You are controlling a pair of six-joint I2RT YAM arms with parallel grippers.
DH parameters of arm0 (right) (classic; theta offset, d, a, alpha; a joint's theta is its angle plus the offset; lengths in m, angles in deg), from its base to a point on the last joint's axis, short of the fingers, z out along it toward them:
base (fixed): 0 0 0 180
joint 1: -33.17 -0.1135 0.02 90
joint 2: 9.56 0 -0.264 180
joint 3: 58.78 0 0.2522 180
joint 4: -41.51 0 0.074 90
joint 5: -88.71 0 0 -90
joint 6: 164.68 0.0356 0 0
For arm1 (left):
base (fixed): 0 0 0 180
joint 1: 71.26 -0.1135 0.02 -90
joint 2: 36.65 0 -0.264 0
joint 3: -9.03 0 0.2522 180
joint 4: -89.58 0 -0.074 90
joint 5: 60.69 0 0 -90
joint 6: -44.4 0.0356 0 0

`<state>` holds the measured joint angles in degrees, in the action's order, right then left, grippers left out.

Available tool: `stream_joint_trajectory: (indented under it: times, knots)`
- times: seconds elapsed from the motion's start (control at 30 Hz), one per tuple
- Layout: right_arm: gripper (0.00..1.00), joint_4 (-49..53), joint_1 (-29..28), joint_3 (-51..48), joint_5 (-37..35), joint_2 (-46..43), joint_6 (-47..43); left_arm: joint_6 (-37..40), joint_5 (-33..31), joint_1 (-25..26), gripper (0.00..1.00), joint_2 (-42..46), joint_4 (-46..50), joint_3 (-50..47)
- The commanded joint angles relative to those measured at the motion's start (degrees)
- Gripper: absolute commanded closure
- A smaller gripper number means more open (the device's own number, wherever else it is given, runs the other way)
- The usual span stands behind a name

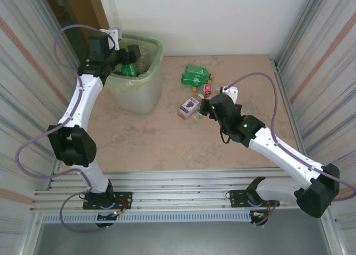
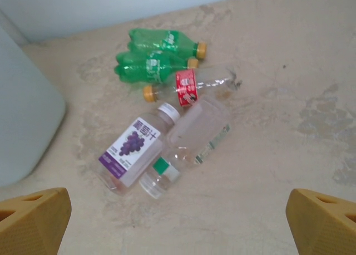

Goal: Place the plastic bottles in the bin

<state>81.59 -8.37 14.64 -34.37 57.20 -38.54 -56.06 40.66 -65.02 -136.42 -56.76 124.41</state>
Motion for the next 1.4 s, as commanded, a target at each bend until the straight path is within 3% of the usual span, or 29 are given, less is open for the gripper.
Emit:
stream_joint_trajectory:
  times: [0.0, 0.4, 0.63, 0.93, 1.07, 1.37]
  knots:
    - [0.02, 2.5, 0.7, 0.4, 0.5, 0.3, 2.4, 0.7, -2.1, -0.8, 0.05, 1.2, 0.5, 0.1]
    - [0.02, 3.8, 2.0, 1.2, 4.9, 4.0, 4.6, -0.1, -2.0, -0.9, 0.01, 9.9, -1.6, -5.0]
    - [0.02, 6.9, 3.3, 5.2, 7.4, 10.5, 8.4, -1.5, -2.1, 0.8, 0.01, 20.6, -6.2, -15.8]
    - [0.02, 8.6, 6.7, 9.0, 10.8, 20.1, 13.1, -2.2, -6.2, 8.3, 0.01, 35.2, -9.2, -31.3]
    - [0.02, 7.8, 8.1, 10.6, 10.5, 23.8, 14.2, -5.4, -6.5, 9.2, 0.01, 40.2, -10.5, -37.7]
    - [0.02, 4.1, 11.0, 14.8, 14.6, 33.1, 14.0, -8.6, -5.5, 9.3, 0.01, 42.7, -12.0, -42.3]
